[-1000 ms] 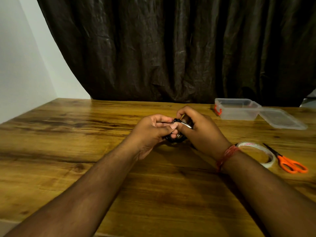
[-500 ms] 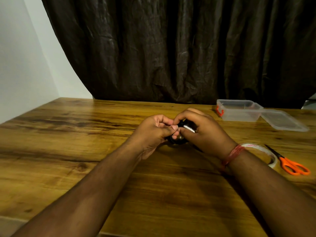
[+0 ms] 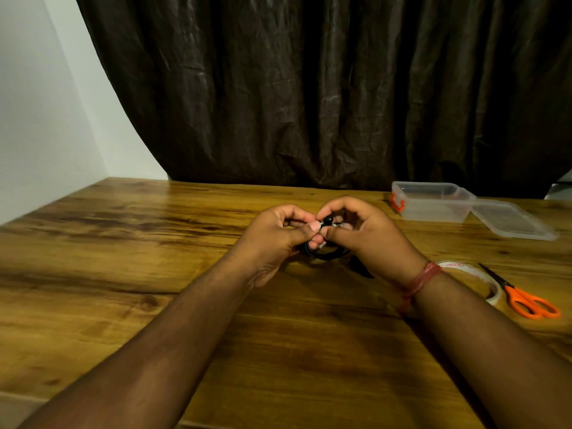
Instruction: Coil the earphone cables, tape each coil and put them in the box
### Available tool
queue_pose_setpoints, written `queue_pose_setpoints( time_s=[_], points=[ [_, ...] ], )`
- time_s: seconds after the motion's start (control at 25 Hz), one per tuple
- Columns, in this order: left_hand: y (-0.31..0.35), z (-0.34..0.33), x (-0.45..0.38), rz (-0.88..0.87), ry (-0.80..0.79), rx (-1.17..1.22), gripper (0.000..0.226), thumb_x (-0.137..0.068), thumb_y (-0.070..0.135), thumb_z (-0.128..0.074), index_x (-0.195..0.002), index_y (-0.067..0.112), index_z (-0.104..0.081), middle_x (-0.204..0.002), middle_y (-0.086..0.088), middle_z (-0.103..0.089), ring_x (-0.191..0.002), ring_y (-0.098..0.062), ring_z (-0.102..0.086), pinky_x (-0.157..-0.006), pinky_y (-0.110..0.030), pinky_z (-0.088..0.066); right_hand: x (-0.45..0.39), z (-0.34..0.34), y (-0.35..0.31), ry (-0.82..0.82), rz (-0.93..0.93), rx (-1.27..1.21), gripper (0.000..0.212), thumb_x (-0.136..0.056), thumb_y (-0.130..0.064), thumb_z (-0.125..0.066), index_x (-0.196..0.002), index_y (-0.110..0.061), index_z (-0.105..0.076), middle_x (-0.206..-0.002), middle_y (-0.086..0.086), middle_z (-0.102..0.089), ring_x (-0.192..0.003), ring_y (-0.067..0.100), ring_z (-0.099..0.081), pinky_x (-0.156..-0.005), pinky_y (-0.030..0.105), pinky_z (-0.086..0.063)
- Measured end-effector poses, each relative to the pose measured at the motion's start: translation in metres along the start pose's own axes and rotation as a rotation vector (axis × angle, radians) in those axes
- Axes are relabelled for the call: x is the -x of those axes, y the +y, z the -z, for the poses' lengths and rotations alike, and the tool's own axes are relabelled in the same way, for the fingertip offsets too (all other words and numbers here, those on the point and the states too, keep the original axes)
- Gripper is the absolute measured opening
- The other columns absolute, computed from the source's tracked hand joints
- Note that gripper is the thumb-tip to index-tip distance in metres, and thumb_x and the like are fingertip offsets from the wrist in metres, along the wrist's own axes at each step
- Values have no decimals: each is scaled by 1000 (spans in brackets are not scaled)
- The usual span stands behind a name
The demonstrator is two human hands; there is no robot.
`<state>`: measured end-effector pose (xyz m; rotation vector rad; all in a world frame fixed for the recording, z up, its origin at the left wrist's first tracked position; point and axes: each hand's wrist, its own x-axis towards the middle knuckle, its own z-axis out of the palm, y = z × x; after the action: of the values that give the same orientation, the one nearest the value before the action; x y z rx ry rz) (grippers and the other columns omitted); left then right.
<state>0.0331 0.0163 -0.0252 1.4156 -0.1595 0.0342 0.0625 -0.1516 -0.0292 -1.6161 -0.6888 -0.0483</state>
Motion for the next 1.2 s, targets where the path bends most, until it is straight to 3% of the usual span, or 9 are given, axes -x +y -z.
queue_pose_setpoints(
  time_s=[0.12, 0.28, 0.52, 0.72, 0.96, 1.2],
  points=[
    [0, -2, -1, -41, 22, -15, 11, -89, -5, -62, -89, 6, -62, -65, -5, -70, -60, -11, -68, -63, -24, -59, 1, -5, 1, 29, -43, -242, 22, -83, 6, -66, -93, -13, -68, -76, 1, -70, -73, 16, -68, -71, 25, -57],
    [-1, -1, 0, -68, 37, -54, 10, -88, -4, -63, -90, 5, -63, -65, -4, -71, -60, -10, -68, -61, -22, -58, 1, -8, 1, 65, -96, -348, 20, -80, 6, -67, -93, -9, -67, -79, 10, -70, -71, 21, -68, -75, 32, -58],
    [-5, -5, -1, -90, 27, 32, 8, -90, -1, -61, -93, 6, -63, -70, -6, -69, -63, -12, -68, -64, -25, -59, 0, -7, -4, 29, -136, -494, 19, -87, 8, -56, -96, -7, -65, -73, 10, -67, -63, 19, -67, -61, 22, -56],
    [-9, -6, -2, -98, 8, 121, 10, -90, -1, -61, -92, 8, -64, -80, -6, -70, -69, -14, -69, -68, -26, -59, 0, -6, -3, 12, -137, -493, 17, -88, 1, -59, -100, -8, -65, -71, 7, -64, -63, 14, -64, -50, 16, -47],
    [-12, -5, -4, -107, 5, 120, 13, -89, -1, -62, -88, 11, -66, -81, -5, -70, -73, -16, -68, -75, -31, -58, 0, -6, 0, 45, -135, -489, 25, -78, -5, -65, -104, -5, -65, -73, 10, -62, -65, 15, -60, -48, 15, -42],
    [-14, -2, -6, -93, -26, 132, 11, -89, -1, -62, -91, 9, -67, -75, -5, -69, -70, -14, -67, -78, -33, -59, 0, -4, -2, 40, -116, -484, 25, -78, -2, -66, -102, -2, -66, -80, 13, -65, -67, 19, -64, -55, 18, -50]
  ],
)
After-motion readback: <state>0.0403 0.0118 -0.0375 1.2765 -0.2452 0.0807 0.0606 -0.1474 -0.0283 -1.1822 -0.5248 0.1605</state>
